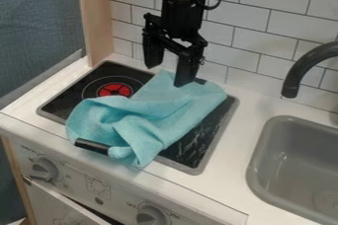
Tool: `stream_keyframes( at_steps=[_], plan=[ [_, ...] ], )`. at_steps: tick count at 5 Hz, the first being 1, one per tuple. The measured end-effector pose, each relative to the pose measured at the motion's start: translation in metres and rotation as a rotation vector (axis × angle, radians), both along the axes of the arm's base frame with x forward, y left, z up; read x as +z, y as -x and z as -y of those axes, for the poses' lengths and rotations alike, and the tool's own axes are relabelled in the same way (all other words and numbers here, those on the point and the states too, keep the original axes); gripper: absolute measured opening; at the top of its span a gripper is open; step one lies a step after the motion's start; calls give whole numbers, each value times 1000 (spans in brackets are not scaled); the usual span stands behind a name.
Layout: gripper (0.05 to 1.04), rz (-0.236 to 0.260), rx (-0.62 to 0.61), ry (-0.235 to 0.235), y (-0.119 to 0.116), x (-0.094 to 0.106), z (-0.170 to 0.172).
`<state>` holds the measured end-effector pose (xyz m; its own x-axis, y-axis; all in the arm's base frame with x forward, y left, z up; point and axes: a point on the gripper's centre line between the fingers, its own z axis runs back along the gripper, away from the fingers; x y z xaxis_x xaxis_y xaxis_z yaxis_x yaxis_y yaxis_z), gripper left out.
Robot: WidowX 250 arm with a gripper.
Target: Fold cloth from bottom to top
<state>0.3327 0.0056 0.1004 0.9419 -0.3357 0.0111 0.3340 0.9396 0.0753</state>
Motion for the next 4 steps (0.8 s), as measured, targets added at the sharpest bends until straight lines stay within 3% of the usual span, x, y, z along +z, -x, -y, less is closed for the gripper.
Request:
stream_keyframes(
  at_steps=[2, 3, 4],
  plan=[
    [999, -69, -19, -7, 14, -18, 2],
    [999, -43, -122, 13, 26, -7, 5],
    [999, -61, -322, 36, 40, -5, 5]
  ],
)
